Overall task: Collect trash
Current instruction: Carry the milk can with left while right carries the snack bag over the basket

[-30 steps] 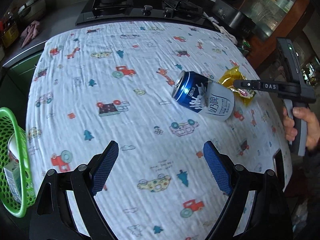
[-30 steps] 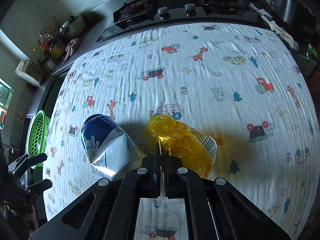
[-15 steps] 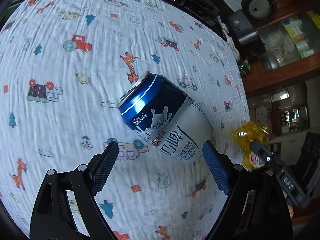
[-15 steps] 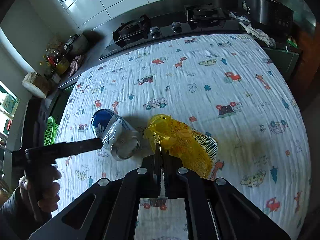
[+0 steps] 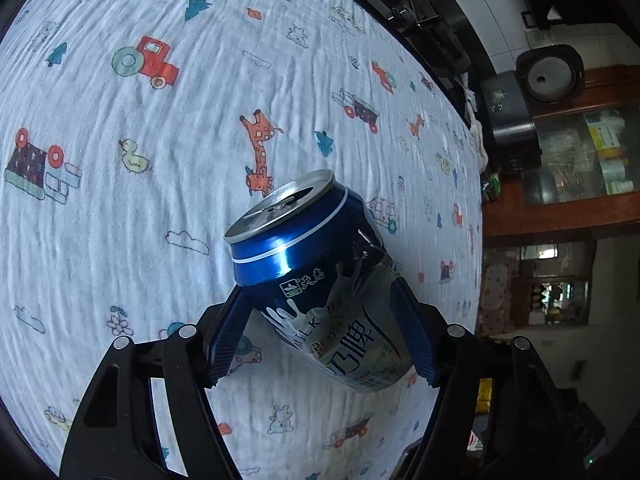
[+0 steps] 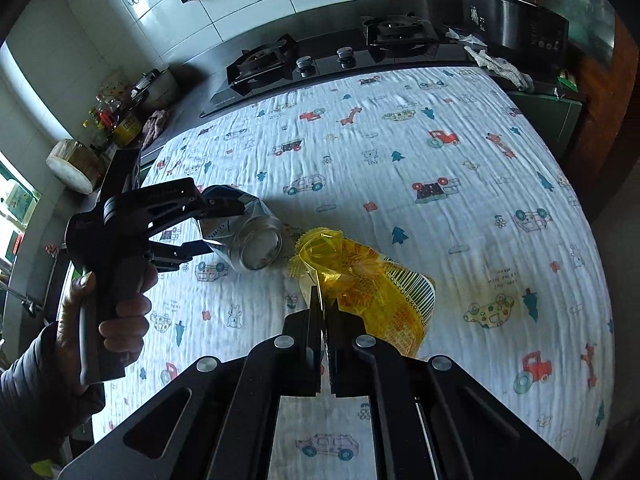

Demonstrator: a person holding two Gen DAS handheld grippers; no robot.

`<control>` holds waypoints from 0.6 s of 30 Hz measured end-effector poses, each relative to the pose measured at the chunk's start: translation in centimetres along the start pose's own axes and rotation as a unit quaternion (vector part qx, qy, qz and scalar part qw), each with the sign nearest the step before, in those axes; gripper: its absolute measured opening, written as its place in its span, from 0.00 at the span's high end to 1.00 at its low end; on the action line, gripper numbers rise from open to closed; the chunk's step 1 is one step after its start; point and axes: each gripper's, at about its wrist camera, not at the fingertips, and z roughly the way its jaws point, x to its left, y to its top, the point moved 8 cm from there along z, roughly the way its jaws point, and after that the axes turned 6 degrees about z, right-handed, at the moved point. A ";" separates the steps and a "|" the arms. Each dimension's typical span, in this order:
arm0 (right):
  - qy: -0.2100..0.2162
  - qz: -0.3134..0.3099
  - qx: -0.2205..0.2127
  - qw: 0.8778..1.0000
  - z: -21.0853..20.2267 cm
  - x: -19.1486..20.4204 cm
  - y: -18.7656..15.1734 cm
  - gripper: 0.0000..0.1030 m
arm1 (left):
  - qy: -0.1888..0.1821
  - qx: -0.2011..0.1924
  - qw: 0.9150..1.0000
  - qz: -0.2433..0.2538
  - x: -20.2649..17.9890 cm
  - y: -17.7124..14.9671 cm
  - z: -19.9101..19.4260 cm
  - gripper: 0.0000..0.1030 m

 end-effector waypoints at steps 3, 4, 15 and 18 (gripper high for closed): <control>0.000 0.006 -0.003 1.000 -0.2 -0.2 -0.5 0.97 | -0.001 -0.004 1.000 0.002 -0.2 0.4 0.0 0.44; 0.000 0.008 -0.004 1.000 -0.3 -0.2 -0.7 0.97 | 0.002 -0.006 1.000 0.008 -0.4 0.4 -0.1 0.45; 0.009 -0.003 -0.014 1.000 -0.8 2.9 -1.7 0.97 | 0.020 -0.031 0.993 0.111 -0.3 -1.1 -5.9 0.49; 0.014 -0.014 -0.018 1.000 -0.7 4.8 -1.8 0.97 | 0.012 -0.038 0.993 0.115 1.1 -1.6 -8.4 0.50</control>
